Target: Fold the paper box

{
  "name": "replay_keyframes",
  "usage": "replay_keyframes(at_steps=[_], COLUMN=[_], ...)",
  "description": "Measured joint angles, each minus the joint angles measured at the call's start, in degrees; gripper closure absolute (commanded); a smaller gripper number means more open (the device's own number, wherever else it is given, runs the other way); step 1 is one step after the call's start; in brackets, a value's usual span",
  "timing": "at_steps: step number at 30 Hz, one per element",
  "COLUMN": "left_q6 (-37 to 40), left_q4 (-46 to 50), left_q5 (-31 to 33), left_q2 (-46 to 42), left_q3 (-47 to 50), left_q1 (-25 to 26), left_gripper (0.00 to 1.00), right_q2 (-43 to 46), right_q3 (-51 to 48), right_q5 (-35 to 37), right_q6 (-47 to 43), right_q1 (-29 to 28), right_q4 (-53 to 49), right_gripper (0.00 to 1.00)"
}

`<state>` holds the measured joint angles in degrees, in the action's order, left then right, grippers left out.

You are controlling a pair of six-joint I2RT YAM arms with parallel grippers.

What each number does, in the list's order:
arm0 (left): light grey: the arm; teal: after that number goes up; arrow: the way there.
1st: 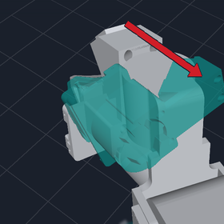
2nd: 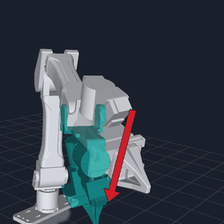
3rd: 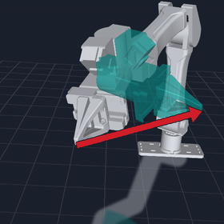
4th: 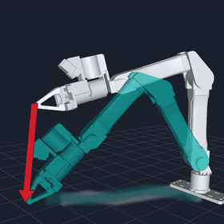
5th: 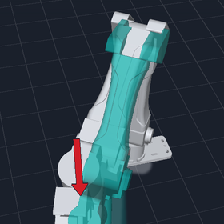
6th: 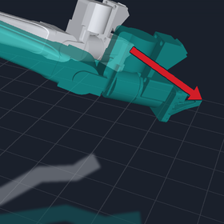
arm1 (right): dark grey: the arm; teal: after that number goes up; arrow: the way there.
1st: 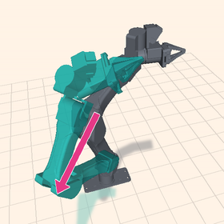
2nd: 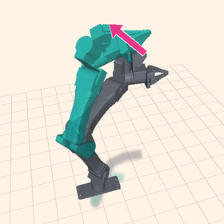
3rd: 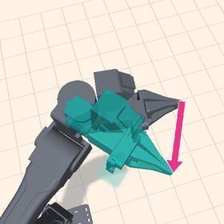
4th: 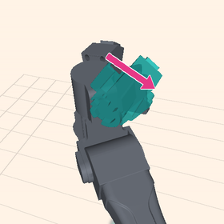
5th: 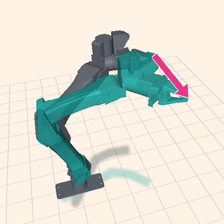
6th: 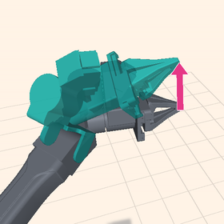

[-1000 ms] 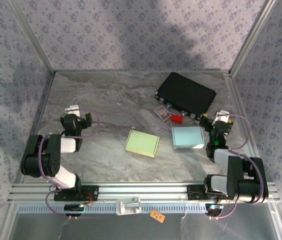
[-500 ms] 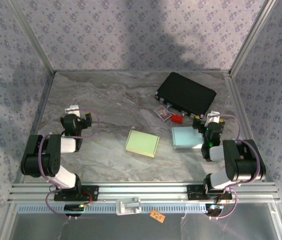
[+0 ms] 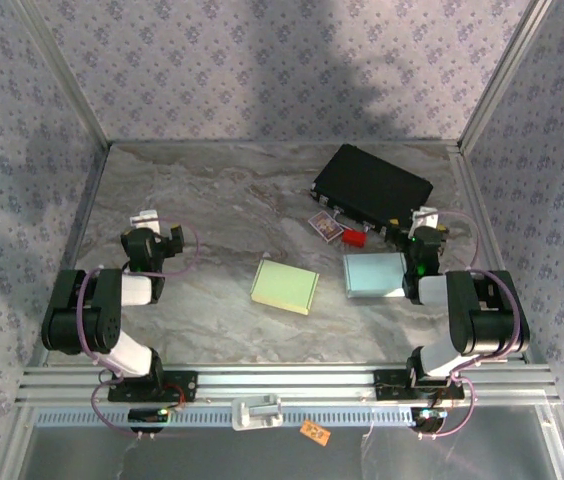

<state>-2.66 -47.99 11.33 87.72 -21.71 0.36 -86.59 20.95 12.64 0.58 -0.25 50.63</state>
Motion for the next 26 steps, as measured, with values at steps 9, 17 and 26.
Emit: replay_keyframes(at_steps=[9, 17, 26], left_q6=[0.0, 0.0, 0.0], left_q4=[0.0, 0.0, 0.0], left_q5=[0.0, 0.0, 0.0], left_q2=[0.0, 0.0, 0.0], left_q3=[0.0, 0.0, 0.0], left_q1=[0.0, 0.0, 0.0], left_gripper=[0.0, 0.0, 0.0], right_q2=[0.0, 0.0, 0.0], right_q3=[0.0, 0.0, 0.0], right_q5=[0.0, 0.0, 0.0], right_q6=[0.0, 0.0, 0.0], right_q1=[0.0, 0.0, 0.0], right_q4=[-0.6, -0.6, -0.7], right_gripper=[0.01, 0.01, 0.01])
